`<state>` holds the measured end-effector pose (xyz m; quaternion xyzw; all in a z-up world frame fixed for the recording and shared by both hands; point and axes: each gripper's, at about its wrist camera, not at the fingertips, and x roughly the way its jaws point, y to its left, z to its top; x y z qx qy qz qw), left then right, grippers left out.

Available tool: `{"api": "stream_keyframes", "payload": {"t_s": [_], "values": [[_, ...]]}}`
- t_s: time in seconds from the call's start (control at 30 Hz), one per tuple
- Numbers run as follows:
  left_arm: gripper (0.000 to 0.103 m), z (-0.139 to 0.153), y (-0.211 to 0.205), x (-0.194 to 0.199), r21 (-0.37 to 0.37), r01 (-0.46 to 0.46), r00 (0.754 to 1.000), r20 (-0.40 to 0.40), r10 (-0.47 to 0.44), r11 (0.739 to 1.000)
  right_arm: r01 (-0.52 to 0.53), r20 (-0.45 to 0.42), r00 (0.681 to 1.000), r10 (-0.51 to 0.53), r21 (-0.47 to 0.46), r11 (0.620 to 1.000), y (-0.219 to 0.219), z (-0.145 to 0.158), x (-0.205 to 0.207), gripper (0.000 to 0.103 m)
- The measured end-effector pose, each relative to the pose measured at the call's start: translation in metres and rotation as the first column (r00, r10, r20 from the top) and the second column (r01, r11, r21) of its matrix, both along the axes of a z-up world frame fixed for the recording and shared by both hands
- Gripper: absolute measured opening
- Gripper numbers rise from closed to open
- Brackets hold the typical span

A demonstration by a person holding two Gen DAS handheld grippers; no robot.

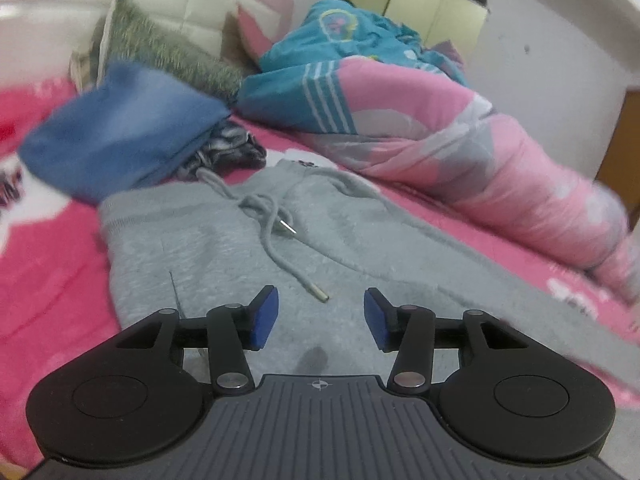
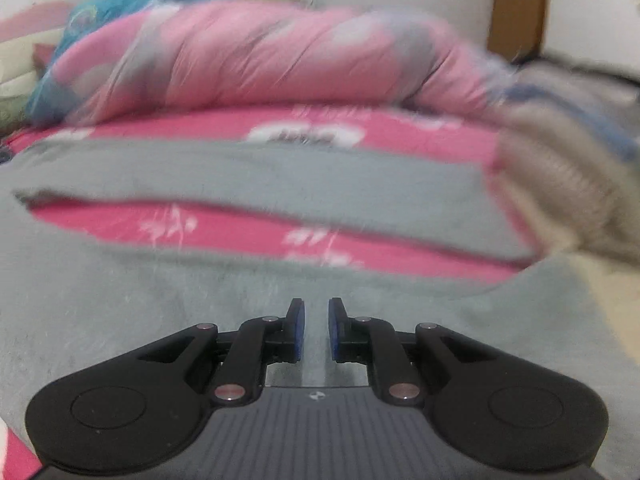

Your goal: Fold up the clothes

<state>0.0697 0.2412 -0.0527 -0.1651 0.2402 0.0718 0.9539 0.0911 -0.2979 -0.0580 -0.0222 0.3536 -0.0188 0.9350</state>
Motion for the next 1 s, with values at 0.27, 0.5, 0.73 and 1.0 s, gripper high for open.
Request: {"api": "stream_keyframes", "payload": {"t_s": [0.27,0.5,0.73,1.0], "values": [[0.047,0.001,-0.036,-0.007,0.087,0.032,0.998,-0.059,-0.027,0.996,0.433,0.039,0.9,-0.433,0.011,0.901,-0.114,0.018,-0.042,0.014],[0.047,-0.012,-0.105,0.0,0.164,0.186,0.96,-0.24,-0.144,0.969,-0.085,0.136,0.988,0.071,0.1,0.991,0.005,0.015,-0.105,0.013],[0.052,-0.03,-0.127,-0.004,0.184,0.21,0.939,-0.31,-0.146,0.96,-0.057,-0.034,0.998,0.06,0.091,0.994,0.016,-0.007,-0.166,0.014],[0.056,-0.028,-0.135,0.0,0.219,0.195,0.936,-0.331,-0.115,0.956,-0.178,0.113,0.98,0.167,0.1,0.979,0.07,0.023,-0.136,0.014]]}}
